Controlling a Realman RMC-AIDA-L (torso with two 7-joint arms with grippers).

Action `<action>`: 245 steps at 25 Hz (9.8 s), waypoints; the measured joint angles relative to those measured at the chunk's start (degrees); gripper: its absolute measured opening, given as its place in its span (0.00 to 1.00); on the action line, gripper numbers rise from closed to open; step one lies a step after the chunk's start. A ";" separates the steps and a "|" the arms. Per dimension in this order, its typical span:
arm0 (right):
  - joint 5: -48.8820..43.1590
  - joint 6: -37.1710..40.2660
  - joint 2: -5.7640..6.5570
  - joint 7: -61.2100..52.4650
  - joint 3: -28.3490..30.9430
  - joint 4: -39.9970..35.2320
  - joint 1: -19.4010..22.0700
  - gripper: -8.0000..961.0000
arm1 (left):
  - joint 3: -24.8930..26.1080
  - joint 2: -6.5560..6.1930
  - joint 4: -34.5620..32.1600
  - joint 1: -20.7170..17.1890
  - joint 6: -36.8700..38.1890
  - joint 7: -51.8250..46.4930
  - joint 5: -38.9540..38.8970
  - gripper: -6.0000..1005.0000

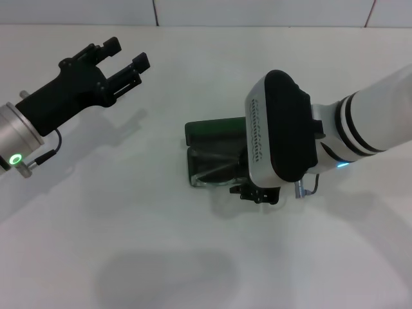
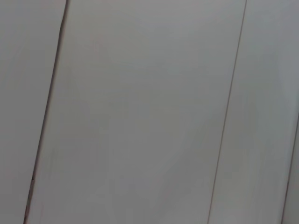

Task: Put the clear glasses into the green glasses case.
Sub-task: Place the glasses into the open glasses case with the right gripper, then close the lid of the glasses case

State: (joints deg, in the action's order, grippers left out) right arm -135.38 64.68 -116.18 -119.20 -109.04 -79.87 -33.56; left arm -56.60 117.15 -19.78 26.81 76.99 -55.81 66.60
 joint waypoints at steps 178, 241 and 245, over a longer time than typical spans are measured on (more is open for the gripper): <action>32.24 30.64 3.51 47.91 53.33 33.65 4.81 0.42 | -0.05 0.70 -0.74 0.24 0.00 0.00 -0.11 0.73; 24.05 38.64 3.07 66.48 64.67 43.56 6.74 0.80 | -24.10 3.08 -3.65 12.07 -21.53 -21.80 15.25 0.73; 24.12 38.33 3.08 66.46 64.70 43.57 6.60 0.81 | -24.18 3.07 -3.71 11.67 -21.55 -21.77 15.34 0.73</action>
State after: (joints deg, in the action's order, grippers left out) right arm -111.25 103.01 -113.11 -52.73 -44.33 -36.30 -26.96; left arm -80.78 120.22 -23.49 38.48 55.44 -77.58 81.94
